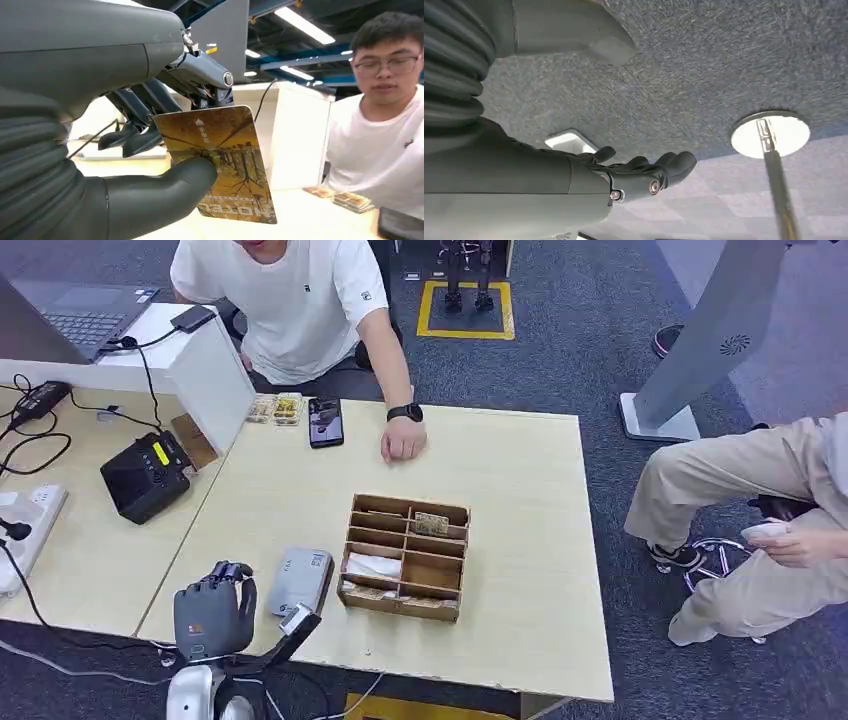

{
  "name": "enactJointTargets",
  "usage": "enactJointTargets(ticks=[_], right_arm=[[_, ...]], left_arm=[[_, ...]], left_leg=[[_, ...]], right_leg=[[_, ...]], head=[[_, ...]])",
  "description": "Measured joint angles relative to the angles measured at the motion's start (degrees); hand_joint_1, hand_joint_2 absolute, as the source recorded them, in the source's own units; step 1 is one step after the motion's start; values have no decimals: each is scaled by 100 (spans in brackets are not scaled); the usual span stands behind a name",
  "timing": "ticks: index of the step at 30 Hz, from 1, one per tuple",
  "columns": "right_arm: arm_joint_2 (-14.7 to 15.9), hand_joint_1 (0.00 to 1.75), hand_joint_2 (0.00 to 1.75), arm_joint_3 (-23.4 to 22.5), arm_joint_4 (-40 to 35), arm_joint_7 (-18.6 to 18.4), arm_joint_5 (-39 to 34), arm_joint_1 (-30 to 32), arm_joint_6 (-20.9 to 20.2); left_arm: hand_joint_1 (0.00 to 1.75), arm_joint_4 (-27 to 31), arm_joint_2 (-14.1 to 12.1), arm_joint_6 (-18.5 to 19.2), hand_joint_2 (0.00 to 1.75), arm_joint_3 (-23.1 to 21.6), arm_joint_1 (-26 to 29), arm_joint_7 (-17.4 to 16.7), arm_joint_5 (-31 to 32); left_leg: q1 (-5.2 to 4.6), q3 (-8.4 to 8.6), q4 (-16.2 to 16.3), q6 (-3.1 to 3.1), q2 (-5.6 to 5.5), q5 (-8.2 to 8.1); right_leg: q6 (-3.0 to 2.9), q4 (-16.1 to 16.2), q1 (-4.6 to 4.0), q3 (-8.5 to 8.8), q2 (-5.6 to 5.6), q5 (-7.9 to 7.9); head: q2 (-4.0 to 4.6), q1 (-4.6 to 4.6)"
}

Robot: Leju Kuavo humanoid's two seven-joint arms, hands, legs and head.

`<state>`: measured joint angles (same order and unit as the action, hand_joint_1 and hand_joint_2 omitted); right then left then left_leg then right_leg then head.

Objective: Pass the card to the sensor for recognition and then transmit it.

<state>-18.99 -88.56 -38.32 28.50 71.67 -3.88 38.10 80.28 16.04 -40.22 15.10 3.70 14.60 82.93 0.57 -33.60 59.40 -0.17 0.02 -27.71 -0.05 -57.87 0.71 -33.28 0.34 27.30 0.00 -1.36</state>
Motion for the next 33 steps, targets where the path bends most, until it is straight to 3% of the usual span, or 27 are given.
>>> enactJointTargets(ticks=[6,33], right_arm=[[0,0,175,0,0,-2,7,-1,2],[0,0,175,0,0,68,111,-3,2]], left_arm=[[175,-284,-20,0,175,0,-171,-164,-92],[175,-773,-41,-2,175,7,-608,-96,-162]], left_leg=[[0,0,0,0,0,0],[0,-1,0,0,-1,0]], right_leg=[[0,0,0,0,0,0],[0,0,0,1,-1,0]], head=[[0,0],[0,0]])
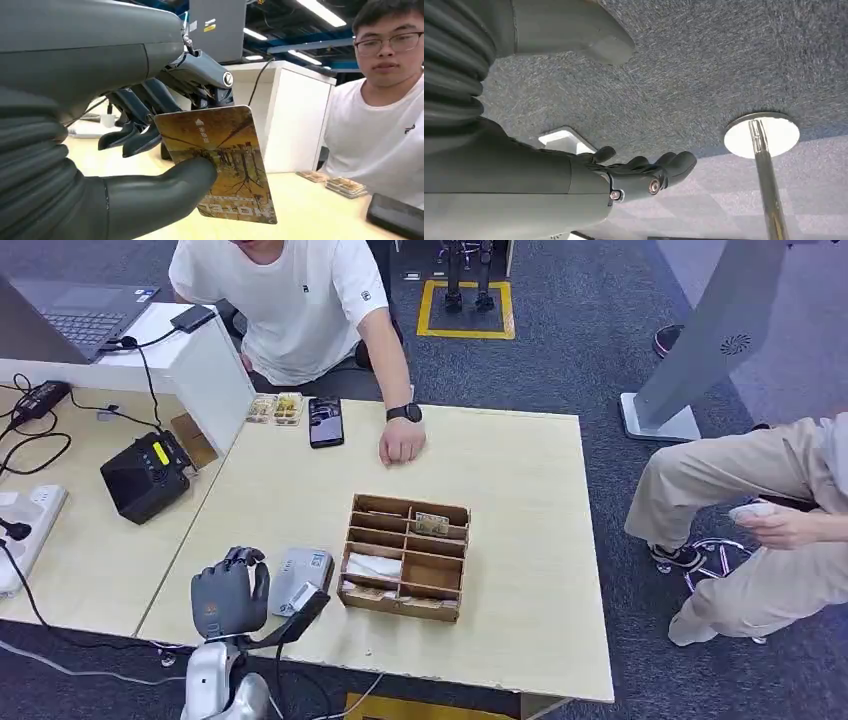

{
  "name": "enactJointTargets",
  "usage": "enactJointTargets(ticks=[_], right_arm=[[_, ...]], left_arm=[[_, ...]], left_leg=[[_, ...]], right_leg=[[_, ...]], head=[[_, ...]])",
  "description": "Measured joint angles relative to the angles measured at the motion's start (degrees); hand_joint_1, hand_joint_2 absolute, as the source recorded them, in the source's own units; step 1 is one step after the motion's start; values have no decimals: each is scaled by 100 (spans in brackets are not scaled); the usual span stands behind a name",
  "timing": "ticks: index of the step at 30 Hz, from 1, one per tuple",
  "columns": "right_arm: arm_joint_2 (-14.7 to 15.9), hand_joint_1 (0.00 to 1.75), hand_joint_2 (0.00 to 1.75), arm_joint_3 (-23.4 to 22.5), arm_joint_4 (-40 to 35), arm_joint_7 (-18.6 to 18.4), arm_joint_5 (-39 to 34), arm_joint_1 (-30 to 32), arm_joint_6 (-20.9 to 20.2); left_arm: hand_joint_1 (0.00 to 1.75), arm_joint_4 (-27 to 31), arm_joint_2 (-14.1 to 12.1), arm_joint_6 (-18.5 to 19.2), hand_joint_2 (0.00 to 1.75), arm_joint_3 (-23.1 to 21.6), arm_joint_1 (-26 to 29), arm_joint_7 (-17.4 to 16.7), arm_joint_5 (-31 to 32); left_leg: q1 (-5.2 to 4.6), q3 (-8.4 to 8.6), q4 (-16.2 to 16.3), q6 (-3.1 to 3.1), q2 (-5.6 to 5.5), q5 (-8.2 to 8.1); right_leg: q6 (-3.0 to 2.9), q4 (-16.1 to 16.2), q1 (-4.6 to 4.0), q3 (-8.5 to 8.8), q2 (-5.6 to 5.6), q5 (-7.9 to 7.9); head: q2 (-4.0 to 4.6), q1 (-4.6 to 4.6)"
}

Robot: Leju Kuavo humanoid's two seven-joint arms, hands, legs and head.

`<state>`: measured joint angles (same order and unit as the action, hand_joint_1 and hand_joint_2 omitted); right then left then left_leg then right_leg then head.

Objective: Pass the card to the sensor for recognition and then transmit it.

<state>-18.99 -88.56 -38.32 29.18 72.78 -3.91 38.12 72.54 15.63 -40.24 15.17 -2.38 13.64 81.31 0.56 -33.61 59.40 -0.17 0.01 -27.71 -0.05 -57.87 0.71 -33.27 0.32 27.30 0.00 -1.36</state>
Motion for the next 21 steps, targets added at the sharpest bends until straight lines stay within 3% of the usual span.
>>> enactJointTargets(ticks=[10,15,21], right_arm=[[0,0,175,0,0,15,46,-1,-2],[0,0,175,0,0,30,111,-3,-2],[0,0,175,0,7,76,197,-14,-2]], left_arm=[[175,9,22,0,175,225,-205,516,-166],[175,7,31,0,175,302,-376,551,-123],[175,-35,37,0,175,319,-649,353,28]], left_leg=[[0,1,0,0,0,0],[0,0,0,0,-1,1],[0,0,0,0,-1,1]], right_leg=[[0,0,0,0,1,0],[0,0,0,0,-2,0],[0,-1,0,1,-2,-1]], head=[[0,0],[0,0],[0,0]])
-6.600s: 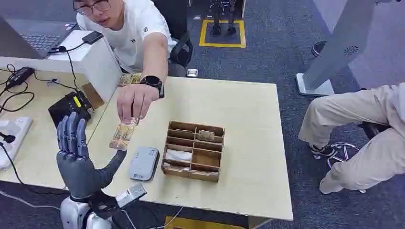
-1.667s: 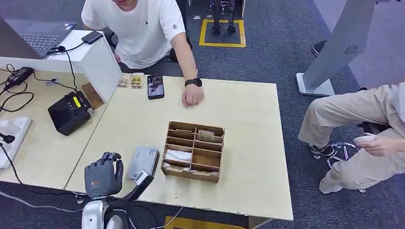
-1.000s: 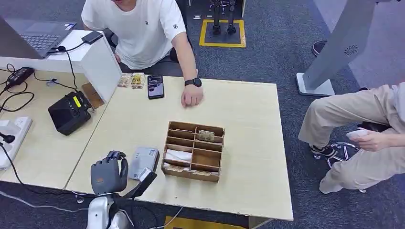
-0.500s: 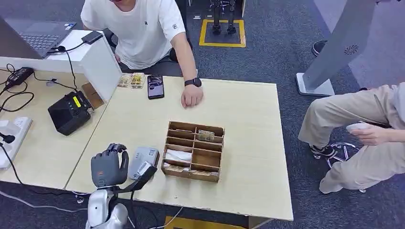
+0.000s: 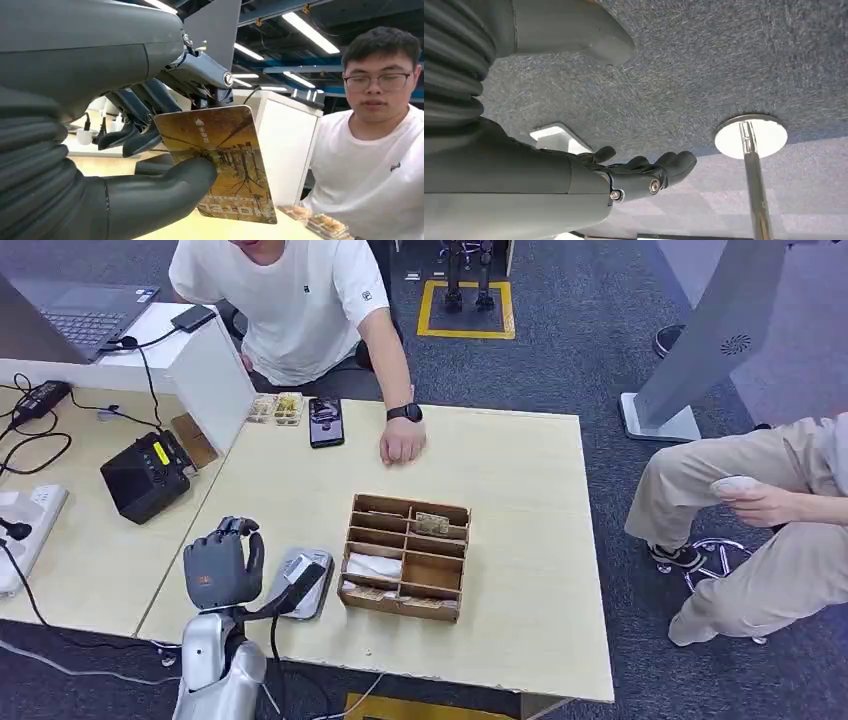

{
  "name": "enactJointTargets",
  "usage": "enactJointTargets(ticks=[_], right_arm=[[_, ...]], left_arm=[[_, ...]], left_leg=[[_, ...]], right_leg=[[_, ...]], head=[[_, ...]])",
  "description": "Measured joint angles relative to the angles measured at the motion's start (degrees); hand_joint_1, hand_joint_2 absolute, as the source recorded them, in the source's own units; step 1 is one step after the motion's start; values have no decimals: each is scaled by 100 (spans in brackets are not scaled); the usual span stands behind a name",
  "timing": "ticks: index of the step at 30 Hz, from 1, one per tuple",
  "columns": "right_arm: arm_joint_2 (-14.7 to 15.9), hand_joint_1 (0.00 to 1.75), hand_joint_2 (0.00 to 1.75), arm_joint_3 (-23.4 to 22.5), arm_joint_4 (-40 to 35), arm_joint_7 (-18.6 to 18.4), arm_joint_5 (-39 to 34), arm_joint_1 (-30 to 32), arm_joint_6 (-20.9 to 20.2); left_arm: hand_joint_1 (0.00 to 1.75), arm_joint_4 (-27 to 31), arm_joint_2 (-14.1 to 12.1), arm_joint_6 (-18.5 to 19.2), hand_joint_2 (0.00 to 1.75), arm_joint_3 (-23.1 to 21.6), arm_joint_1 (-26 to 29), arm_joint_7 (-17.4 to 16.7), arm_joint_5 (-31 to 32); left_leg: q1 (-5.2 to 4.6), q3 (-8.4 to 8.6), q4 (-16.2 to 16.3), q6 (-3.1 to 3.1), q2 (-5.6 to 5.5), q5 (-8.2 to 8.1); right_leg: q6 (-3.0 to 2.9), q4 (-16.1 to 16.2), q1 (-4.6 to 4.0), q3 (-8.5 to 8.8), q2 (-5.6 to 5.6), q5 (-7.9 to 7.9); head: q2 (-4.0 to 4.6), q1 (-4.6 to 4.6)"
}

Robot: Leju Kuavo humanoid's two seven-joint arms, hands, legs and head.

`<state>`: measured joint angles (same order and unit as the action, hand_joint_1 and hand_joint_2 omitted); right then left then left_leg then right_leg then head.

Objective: Pass the card to the sensor for recognition and then transmit it.

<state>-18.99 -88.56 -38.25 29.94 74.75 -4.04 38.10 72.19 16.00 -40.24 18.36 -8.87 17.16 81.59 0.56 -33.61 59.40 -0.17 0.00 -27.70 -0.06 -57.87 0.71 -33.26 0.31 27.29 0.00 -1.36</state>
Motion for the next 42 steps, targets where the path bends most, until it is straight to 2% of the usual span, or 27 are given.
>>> enactJointTargets(ticks=[12,21,27,30,35,42], right_arm=[[0,0,175,0,2,18,7,-35,0],[0,0,175,0,11,-9,13,-43,0],[0,0,175,0,26,-28,2,-48,0],[0,0,175,0,28,-48,4,-51,0],[0,0,175,0,28,-67,2,-53,0],[0,0,175,0,28,-68,-4,-53,0]], left_arm=[[175,-94,42,0,175,0,-260,-283,101],[175,-216,-24,0,175,-109,-192,-964,290],[175,-468,-252,0,175,-459,-73,-1456,273],[175,-538,-299,0,175,-564,-22,-1522,308],[175,-783,-406,0,175,-800,58,-1824,234],[175,-1102,-466,0,175,-946,96,-1832,205]], left_leg=[[0,0,0,1,0,0],[0,-1,0,1,0,0],[0,-1,0,1,0,0],[0,-1,0,1,1,0],[0,-2,0,1,1,0],[0,-2,0,1,1,0]], right_leg=[[0,0,0,0,1,0],[0,0,0,0,1,0],[0,0,0,0,1,0],[0,0,0,0,0,0],[0,0,0,0,1,0],[0,0,0,0,0,0]], head=[[0,0],[0,0],[0,2],[0,2],[0,0],[0,2]])
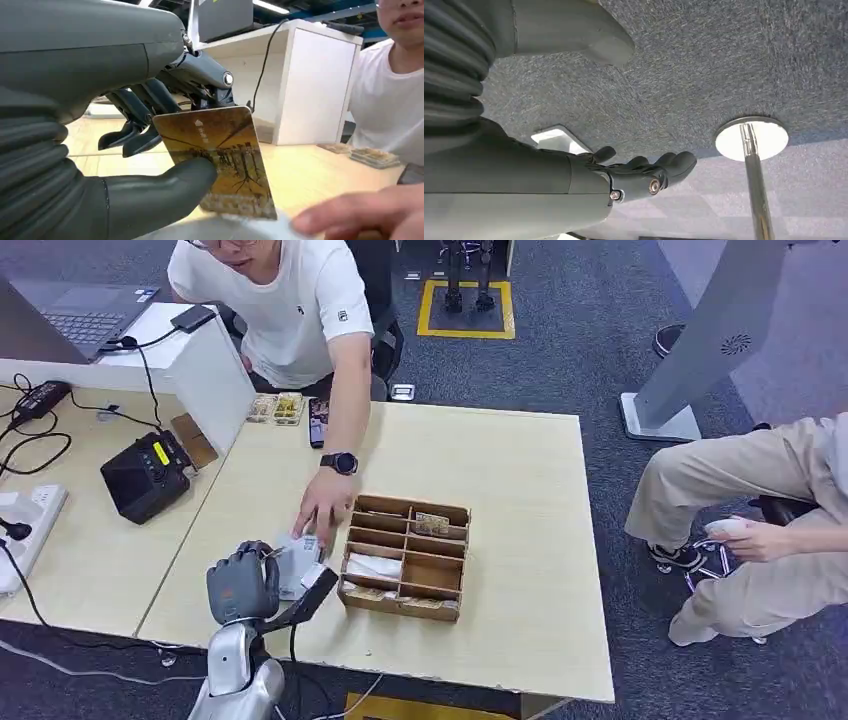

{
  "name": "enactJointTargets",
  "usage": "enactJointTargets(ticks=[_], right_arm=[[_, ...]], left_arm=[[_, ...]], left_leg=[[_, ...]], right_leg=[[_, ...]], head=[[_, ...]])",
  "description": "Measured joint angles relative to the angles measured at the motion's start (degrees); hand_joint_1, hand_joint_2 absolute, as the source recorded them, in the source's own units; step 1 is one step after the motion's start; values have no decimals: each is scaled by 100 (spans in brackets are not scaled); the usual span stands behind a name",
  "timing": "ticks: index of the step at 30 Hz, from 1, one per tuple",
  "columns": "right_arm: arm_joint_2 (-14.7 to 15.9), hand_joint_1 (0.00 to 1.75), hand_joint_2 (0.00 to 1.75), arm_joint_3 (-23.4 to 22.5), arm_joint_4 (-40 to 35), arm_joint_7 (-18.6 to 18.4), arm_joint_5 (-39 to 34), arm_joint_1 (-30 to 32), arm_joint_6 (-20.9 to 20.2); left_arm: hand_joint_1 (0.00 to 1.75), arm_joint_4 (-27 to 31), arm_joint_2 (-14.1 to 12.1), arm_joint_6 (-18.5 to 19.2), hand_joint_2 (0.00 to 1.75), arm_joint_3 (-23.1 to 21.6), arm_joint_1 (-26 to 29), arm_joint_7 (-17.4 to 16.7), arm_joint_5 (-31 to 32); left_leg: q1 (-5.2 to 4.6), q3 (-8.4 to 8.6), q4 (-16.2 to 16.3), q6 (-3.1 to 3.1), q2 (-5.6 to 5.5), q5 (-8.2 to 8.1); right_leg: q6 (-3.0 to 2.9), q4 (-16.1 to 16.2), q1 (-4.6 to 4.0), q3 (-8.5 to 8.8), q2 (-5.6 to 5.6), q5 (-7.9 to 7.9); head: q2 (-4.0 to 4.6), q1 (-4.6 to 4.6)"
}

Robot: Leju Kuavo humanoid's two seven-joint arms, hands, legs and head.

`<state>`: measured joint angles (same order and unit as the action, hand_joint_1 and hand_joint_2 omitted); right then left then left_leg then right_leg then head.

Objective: Pass the card to the sensor for recognition and then transmit it.

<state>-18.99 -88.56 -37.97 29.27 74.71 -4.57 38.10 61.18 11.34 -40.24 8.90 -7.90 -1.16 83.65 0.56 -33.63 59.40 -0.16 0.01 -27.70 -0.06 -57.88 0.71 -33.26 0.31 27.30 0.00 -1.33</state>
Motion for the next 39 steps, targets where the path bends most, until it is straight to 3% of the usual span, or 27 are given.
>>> enactJointTargets(ticks=[20,24,39], right_arm=[[0,0,175,0,0,-11,-17,0,0],[0,0,175,39,0,-79,-214,2,0],[0,0,175,11,4,0,-94,0,0]], left_arm=[[175,-439,-175,-15,175,-382,-9,-142,-131],[175,-461,-363,-15,175,-856,-13,-717,-551],[175,-778,-435,-17,175,-1001,-7,-306,-282]], left_leg=[[-1,8,0,-1,-8,0],[-1,10,0,-1,-8,0],[0,9,0,0,-11,1]], right_leg=[[0,0,0,12,-9,0],[0,0,0,14,-9,0],[0,0,0,13,-12,0]], head=[[0,-2],[0,-2],[0,-2]])
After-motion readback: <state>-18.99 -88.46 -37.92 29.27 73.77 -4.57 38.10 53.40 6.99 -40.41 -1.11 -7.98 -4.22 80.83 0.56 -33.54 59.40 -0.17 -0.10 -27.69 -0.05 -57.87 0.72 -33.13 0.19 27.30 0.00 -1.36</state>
